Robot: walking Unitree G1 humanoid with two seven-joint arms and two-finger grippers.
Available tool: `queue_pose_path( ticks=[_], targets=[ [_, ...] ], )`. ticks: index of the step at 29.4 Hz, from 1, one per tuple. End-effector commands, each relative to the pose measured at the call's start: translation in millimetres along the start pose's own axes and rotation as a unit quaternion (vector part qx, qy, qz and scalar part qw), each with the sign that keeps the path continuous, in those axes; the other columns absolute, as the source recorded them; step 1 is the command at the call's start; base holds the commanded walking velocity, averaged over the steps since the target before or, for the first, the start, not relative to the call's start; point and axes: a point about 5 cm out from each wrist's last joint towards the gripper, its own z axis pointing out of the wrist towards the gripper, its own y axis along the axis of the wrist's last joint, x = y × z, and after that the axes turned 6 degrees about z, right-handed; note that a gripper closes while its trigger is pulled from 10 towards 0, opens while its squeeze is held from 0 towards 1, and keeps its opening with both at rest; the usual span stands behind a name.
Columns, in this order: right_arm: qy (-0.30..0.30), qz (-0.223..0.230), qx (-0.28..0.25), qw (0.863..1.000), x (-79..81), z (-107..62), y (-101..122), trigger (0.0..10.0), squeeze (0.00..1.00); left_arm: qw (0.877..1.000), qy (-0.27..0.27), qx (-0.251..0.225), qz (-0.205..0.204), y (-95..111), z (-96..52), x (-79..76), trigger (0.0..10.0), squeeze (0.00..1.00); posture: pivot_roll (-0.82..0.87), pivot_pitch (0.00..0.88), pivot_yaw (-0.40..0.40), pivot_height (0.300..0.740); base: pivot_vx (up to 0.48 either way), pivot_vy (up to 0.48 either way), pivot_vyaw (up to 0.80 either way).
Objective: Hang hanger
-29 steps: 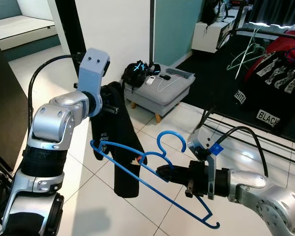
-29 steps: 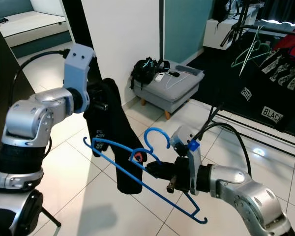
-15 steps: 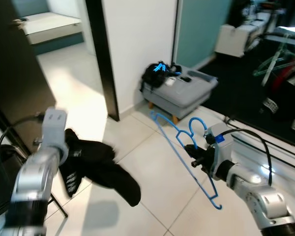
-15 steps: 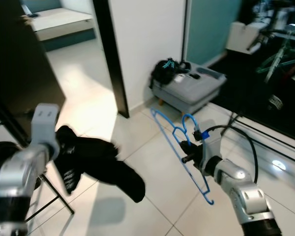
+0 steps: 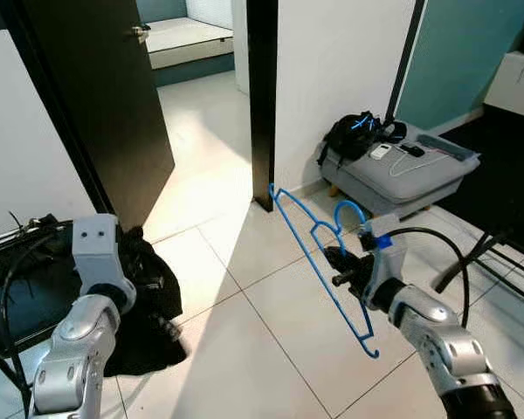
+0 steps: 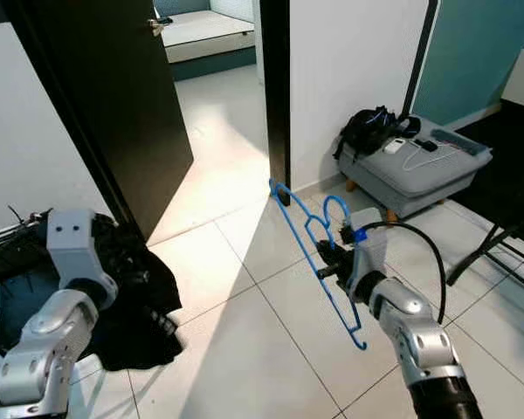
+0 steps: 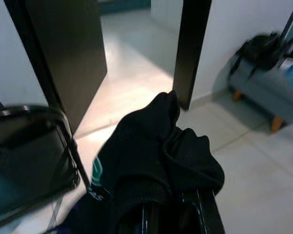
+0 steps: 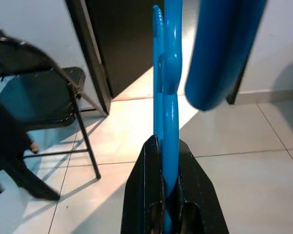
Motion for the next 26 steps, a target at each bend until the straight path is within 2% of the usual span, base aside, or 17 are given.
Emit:
queue_pose_path(
  ticks=[1, 5, 14, 17, 19, 22, 25, 26],
  targets=[
    [0.023, -0.013, -0.009, 1.000, 7.8, 7.5, 3, 10.0, 0.00, 0.999, 0.028, -0.040, -0.001, 17, -0.7, 5.0, 10.0, 0.00, 0.06, 0.032, -0.005, 0.740, 0.480, 0.000, 0.76],
    [0.036, -0.025, -0.009, 0.999, 9.4, 9.3, 2, 10.0, 0.00, 0.996, 0.059, -0.071, -0.021, 33, -1.0, 6.4, 10.0, 0.00, 0.06, 0.032, -0.010, 0.740, 0.000, 0.000, 0.76],
    [0.063, -0.030, -0.015, 0.997, 10.9, 11.5, 1, 10.0, 0.00, 0.995, 0.067, -0.073, -0.028, 34, -3.4, -6.7, 10.0, 0.00, 0.05, 0.031, -0.015, 0.740, 0.000, 0.000, 0.76],
    [0.071, -0.030, -0.017, 0.997, 11.3, 12.1, 1, 10.0, 0.00, 0.994, 0.073, -0.081, -0.017, 40, -4.4, -8.2, 10.0, 0.00, 0.05, 0.031, -0.015, 0.740, 0.000, 0.000, 0.76],
    [0.079, -0.028, -0.020, 0.996, 11.8, 13.2, 1, 10.0, 0.00, 0.989, 0.107, -0.099, 0.006, 53, -4.8, -2.3, 10.0, 0.00, 0.06, 0.028, -0.020, 0.740, 0.000, 0.000, 0.76],
    [0.083, -0.028, -0.021, 0.996, 11.9, 13.6, 1, 10.0, 0.00, 0.986, 0.128, -0.106, 0.010, 60, -5.2, 2.4, 10.0, 0.00, 0.06, 0.028, -0.020, 0.740, 0.000, 0.000, 0.76],
    [0.086, -0.025, -0.025, 0.996, 11.1, 14.7, 1, 10.0, 0.00, 0.969, 0.212, -0.127, 0.020, 81, -8.7, 30.6, 10.0, 0.00, 0.07, 0.028, -0.024, 0.740, 0.000, 0.000, 0.76],
    [0.086, -0.025, -0.025, 0.996, 11.1, 14.7, 1, 10.0, 0.00, 0.969, 0.212, -0.127, 0.020, 81, -8.7, 30.6, 10.0, 0.00, 0.07, 0.028, -0.024, 0.740, 0.000, 0.000, 0.76]
  ],
)
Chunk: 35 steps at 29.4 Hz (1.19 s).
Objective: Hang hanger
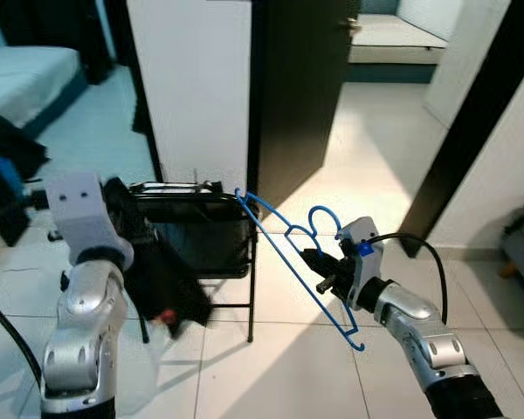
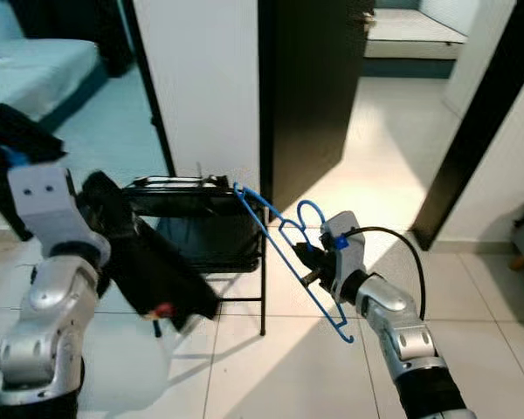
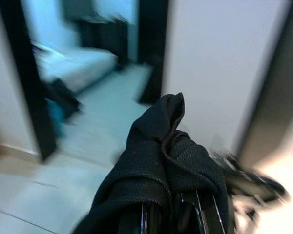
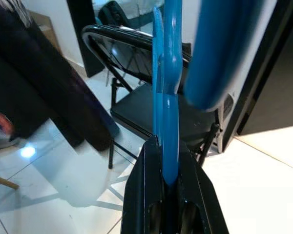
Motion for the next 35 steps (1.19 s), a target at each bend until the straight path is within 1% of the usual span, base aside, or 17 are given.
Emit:
queue_pose_path(
  ticks=[1, 2, 4, 6, 8, 10, 12, 13, 15, 19, 21, 26, 30, 31, 32, 33, 35],
  targets=[
    [-0.002, 0.002, -0.012, 1.000, -2.2, 0.2, 3, 10.0, 0.00, 0.999, 0.041, -0.011, 0.016, 8, 2.5, 14.8, 10.0, 0.00, 0.07, 0.029, -0.024, 0.740, 0.000, 0.000, 0.76],
    [-0.002, 0.002, -0.012, 1.000, -2.2, 0.2, 3, 10.0, 0.00, 0.999, 0.041, -0.011, 0.016, 8, 2.5, 14.8, 10.0, 0.00, 0.07, 0.029, -0.024, 0.740, 0.000, 0.000, 0.76],
    [-0.002, 0.004, -0.014, 1.000, -2.7, 0.8, 3, 10.0, 0.00, 0.998, 0.057, -0.013, 0.028, 10, 5.7, 21.0, 10.0, 0.00, 0.08, 0.028, -0.022, 0.740, 0.000, 0.000, 0.76],
    [-0.001, 0.004, -0.015, 1.000, -2.6, 1.1, 3, 10.0, 0.00, 0.998, 0.060, -0.008, 0.032, 8, 6.6, 23.3, 10.0, 0.00, 0.08, 0.029, -0.021, 0.740, 0.000, 0.000, 0.76],
    [0.001, 0.006, -0.016, 1.000, -2.3, 1.9, 3, 10.0, 0.00, 0.998, 0.058, 0.007, 0.038, -1, 7.2, 25.0, 10.0, 0.00, 0.07, 0.027, -0.018, 0.740, 0.000, 0.000, 0.76],
    [0.001, 0.006, -0.016, 1.000, -2.3, 1.9, 3, 10.0, 0.00, 0.998, 0.058, 0.007, 0.038, -1, 7.2, 25.0, 10.0, 0.00, 0.07, 0.027, -0.018, 0.740, 0.000, 0.000, 0.76],
    [0.001, 0.008, -0.020, 1.000, -2.3, 2.3, 4, 10.0, 0.00, 0.997, 0.060, 0.040, 0.014, -18, 6.2, 26.8, 10.0, 0.00, 0.06, 0.029, -0.011, 0.740, 0.000, 0.000, 0.76],
    [0.001, 0.008, -0.020, 1.000, -2.3, 2.3, 4, 10.0, 0.00, 0.997, 0.060, 0.040, 0.014, -18, 6.2, 26.8, 10.0, 0.00, 0.06, 0.029, -0.011, 0.740, 0.000, 0.000, 0.76],
    [0.002, 0.010, -0.022, 1.000, -2.9, 1.3, 4, 10.0, 0.00, 0.997, 0.059, 0.054, 0.010, -26, 5.7, 27.5, 10.0, 0.00, 0.06, 0.026, -0.010, 0.740, 0.000, 0.000, 0.76],
    [0.003, 0.011, -0.024, 1.000, -3.1, 0.7, 3, 10.0, 0.00, 0.998, 0.048, 0.047, 0.011, -23, 7.2, 24.6, 10.0, 0.00, 0.07, 0.025, -0.010, 0.740, 0.000, 0.000, 0.76],
    [0.008, 0.015, -0.026, 1.000, -2.8, 0.9, 3, 10.0, 0.00, 0.999, 0.033, 0.034, 0.011, -17, 9.0, 18.7, 10.0, 0.00, 0.07, 0.017, -0.010, 0.740, 0.000, 0.000, 0.76],
    [0.013, 0.018, -0.026, 0.999, -2.2, 1.4, 2, 10.0, 0.00, 0.999, 0.028, 0.027, 0.019, -15, 12.5, 19.7, 10.0, 0.00, 0.07, 0.012, -0.012, 0.740, 0.000, 0.000, 0.76],
    [0.016, 0.022, -0.026, 0.999, -1.5, 0.9, 1, 10.0, 0.00, 0.999, 0.032, 0.019, 0.011, -10, 22.9, 28.6, 10.0, 0.00, 0.07, 0.008, -0.011, 0.740, 0.000, 0.000, 0.75],
    [0.017, 0.023, -0.026, 0.999, -1.3, 0.6, 1, 10.0, 0.00, 0.999, 0.031, 0.008, 0.018, -5, 26.3, 31.8, 10.0, 0.00, 0.07, 0.004, -0.010, 0.740, 0.000, 0.000, 0.76],
    [0.017, 0.023, -0.026, 0.999, -1.3, 0.6, 1, 10.0, 0.00, 0.999, 0.031, 0.008, 0.018, -5, 26.3, 31.8, 10.0, 0.00, 0.07, 0.004, -0.010, 0.740, 0.000, 0.000, 0.76],
    [0.018, 0.023, -0.025, 0.999, -1.2, 0.4, 1, 10.0, 0.00, 0.999, 0.031, 0.001, 0.024, -2, 28.4, 33.8, 10.0, 0.00, 0.07, 0.004, -0.010, 0.740, 0.000, 0.000, 0.76],
    [0.019, 0.023, -0.025, 0.999, -1.0, 0.0, 1, 10.0, 0.00, 0.997, 0.036, -0.029, 0.056, 13, 36.3, 44.4, 10.0, 0.00, 0.07, 0.003, -0.012, 0.740, 0.000, 0.000, 0.76]
  ],
)
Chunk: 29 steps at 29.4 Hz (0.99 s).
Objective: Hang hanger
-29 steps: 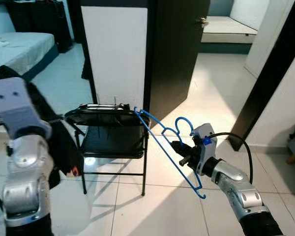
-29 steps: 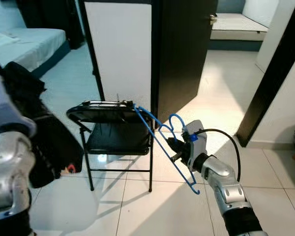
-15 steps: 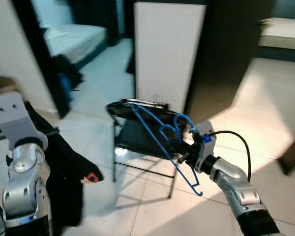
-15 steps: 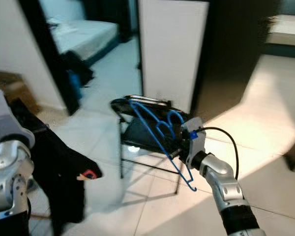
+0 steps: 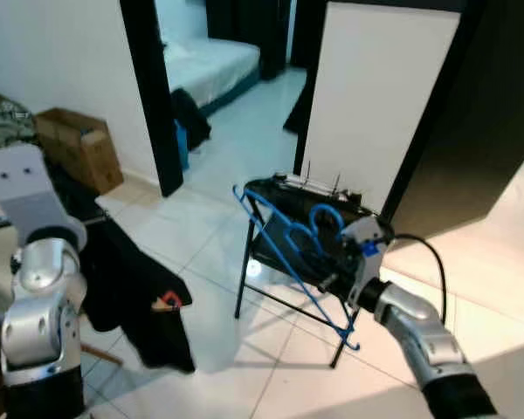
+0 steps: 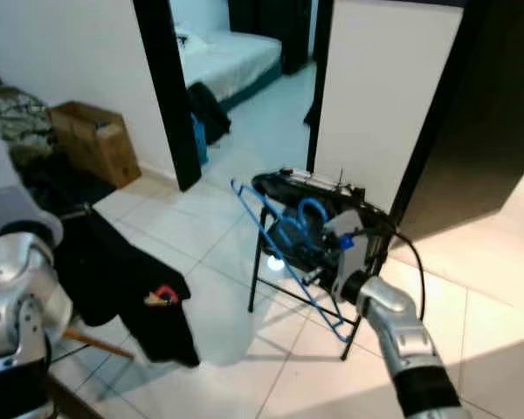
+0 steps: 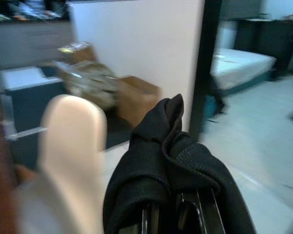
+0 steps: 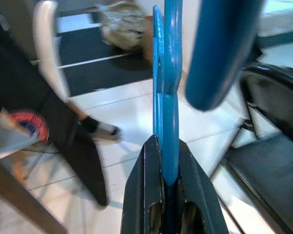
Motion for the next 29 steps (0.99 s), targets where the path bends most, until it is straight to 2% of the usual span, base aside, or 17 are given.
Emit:
queue_pose_path(
  ticks=[1, 3, 4, 5, 6, 7, 9, 11, 13, 14, 17, 18, 22, 24, 27, 28, 29],
  targets=[
    [0.001, 0.004, -0.001, 1.000, -0.6, -2.6, -2, 10.0, 0.00, 0.997, 0.023, -0.059, 0.035, 26, 10.5, 18.6, 10.0, 0.00, 0.07, 0.003, -0.012, 0.740, 0.000, 0.000, 0.76],
    [0.001, 0.004, -0.001, 1.000, -0.6, -2.6, -2, 10.0, 0.00, 0.997, 0.023, -0.059, 0.035, 26, 10.5, 18.6, 10.0, 0.00, 0.07, 0.003, -0.012, 0.740, 0.000, 0.000, 0.76],
    [0.002, 0.005, -0.001, 1.000, -0.7, -2.6, -2, 10.0, 0.00, 0.995, 0.038, -0.074, 0.053, 35, 16.2, 29.7, 10.0, 0.00, 0.07, 0.003, -0.012, 0.740, 0.000, 0.000, 0.76],
    [0.002, 0.005, -0.001, 1.000, -0.7, -2.6, -2, 10.0, 0.00, 0.995, 0.038, -0.074, 0.053, 35, 16.2, 29.7, 10.0, 0.00, 0.07, 0.003, -0.012, 0.740, 0.000, 0.000, 0.76],
    [0.004, 0.006, -0.001, 1.000, -0.5, -2.6, -1, 10.0, 0.00, 0.990, 0.077, -0.098, 0.069, 60, 29.0, 56.9, 10.0, 0.00, 0.07, 0.012, -0.016, 0.740, 0.000, 0.000, 0.75],
    [0.004, 0.006, -0.001, 1.000, -0.5, -2.6, -1, 10.0, 0.00, 0.990, 0.077, -0.098, 0.069, 60, 29.0, 56.9, 10.0, 0.00, 0.07, 0.012, -0.016, 0.740, 0.000, 0.000, 0.75],
    [0.005, 0.007, -0.001, 1.000, -0.1, -2.8, -1, 10.0, 0.00, 0.985, 0.099, -0.121, 0.078, 85, 37.5, 77.0, 10.0, 0.00, 0.06, 0.018, -0.017, 0.740, 0.000, 0.000, 0.76],
    [0.005, 0.007, -0.001, 1.000, -0.1, -2.8, -1, 10.0, 0.00, 0.985, 0.099, -0.121, 0.078, 85, 37.5, 77.0, 10.0, 0.00, 0.06, 0.018, -0.017, 0.740, 0.000, 0.000, 0.76],
    [0.005, 0.007, -0.001, 1.000, 0.0, -3.1, -1, 10.0, 0.00, 0.981, 0.111, -0.138, 0.079, 105, 42.8, 90.5, 10.0, 0.00, 0.07, 0.024, -0.021, 0.740, 0.000, 0.000, 0.76],
    [0.005, 0.007, -0.001, 1.000, 0.0, -3.1, -1, 10.0, 0.00, 0.981, 0.111, -0.138, 0.079, 105, 42.8, 90.5, 10.0, 0.00, 0.07, 0.024, -0.021, 0.740, 0.000, 0.000, 0.76],
    [0.006, 0.008, 0.000, 1.000, -1.1, -4.6, -1, 10.0, 0.00, 0.963, 0.149, -0.192, 0.116, 161, 50.2, 125.9, 10.0, 0.00, 0.08, 0.036, -0.021, 0.740, 0.000, 0.000, 0.76],
    [0.006, 0.008, 0.000, 1.000, -1.5, -4.8, 0, 10.0, 0.00, 0.960, 0.159, -0.197, 0.123, 172, 50.5, 133.9, 10.0, 0.00, 0.08, 0.036, -0.021, 0.740, 0.000, 0.000, 0.75],
    [0.006, 0.009, 0.000, 1.000, -1.8, -4.7, 0, 10.0, 0.00, 0.961, 0.162, -0.188, 0.121, 175, 52.3, 139.6, 10.0, 0.00, 0.08, 0.040, -0.017, 0.740, 0.000, 0.000, 0.75],
    [0.005, 0.010, 0.000, 1.000, -2.0, -4.6, 0, 10.0, 0.00, 0.967, 0.160, -0.166, 0.107, 169, 54.9, 142.1, 10.0, 0.00, 0.08, 0.044, -0.013, 0.740, 0.000, 0.000, 0.76],
    [0.005, 0.009, 0.001, 1.000, -2.1, -6.4, 1, 10.0, 0.00, 0.983, 0.147, -0.105, 0.047, 134, 52.8, 135.6, 10.0, 0.00, 0.06, 0.057, -0.016, 0.740, 0.000, 0.000, 0.76],
    [0.005, 0.009, 0.001, 1.000, -2.1, -6.4, 1, 10.0, 0.00, 0.983, 0.147, -0.105, 0.047, 134, 52.8, 135.6, 10.0, 0.00, 0.06, 0.057, -0.016, 0.740, 0.000, 0.000, 0.76],
    [0.004, 0.009, 0.002, 1.000, -2.4, -7.2, 1, 10.0, 0.00, 0.985, 0.143, -0.085, 0.037, 122, 51.1, 133.0, 10.0, 0.00, 0.06, 0.059, -0.019, 0.740, 0.000, 0.000, 0.76]
  ],
)
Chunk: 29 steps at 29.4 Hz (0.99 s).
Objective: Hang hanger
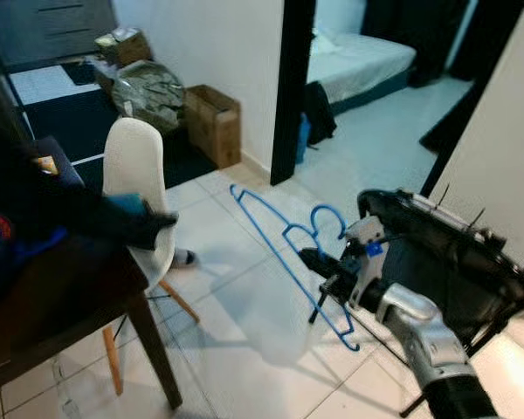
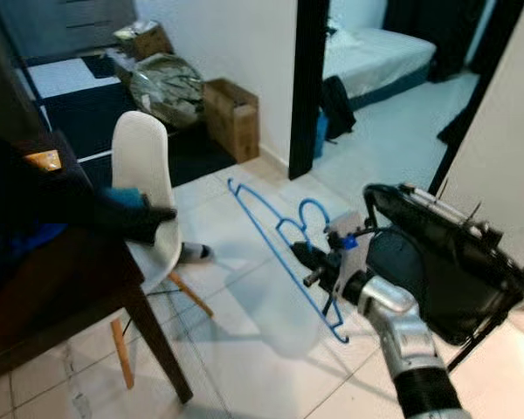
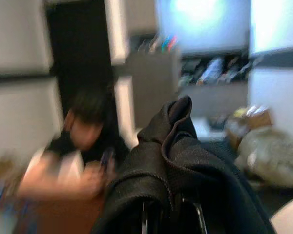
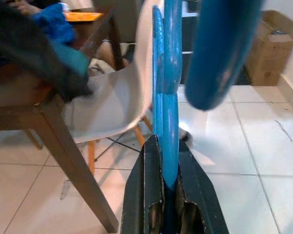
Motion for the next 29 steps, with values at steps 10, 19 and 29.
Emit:
queue_pose_path(
  ticks=[10, 19, 29],
  targets=[
    [0.006, 0.001, 0.010, 1.000, 0.1, -1.7, 0, 10.0, 0.00, 0.988, -0.042, 0.148, 0.002, -81, -29.4, -18.2, 10.0, 0.00, 0.06, 0.074, -0.025, 0.740, 0.000, 0.000, 0.75],
    [-0.001, 0.002, 0.010, 1.000, -0.7, -1.3, 1, 10.0, 0.00, 0.957, -0.184, 0.216, -0.059, -120, -54.7, -67.0, 10.0, 0.00, 0.06, 0.081, -0.020, 0.740, 0.000, 0.000, 0.75],
    [-0.009, 0.004, 0.010, 1.000, -1.9, -3.3, 1, 10.0, 0.00, 0.852, -0.461, 0.246, -0.037, -137, -132.0, -151.1, 10.0, 0.00, 0.05, 0.086, -0.017, 0.740, 0.000, 0.000, 0.75]
  ],
)
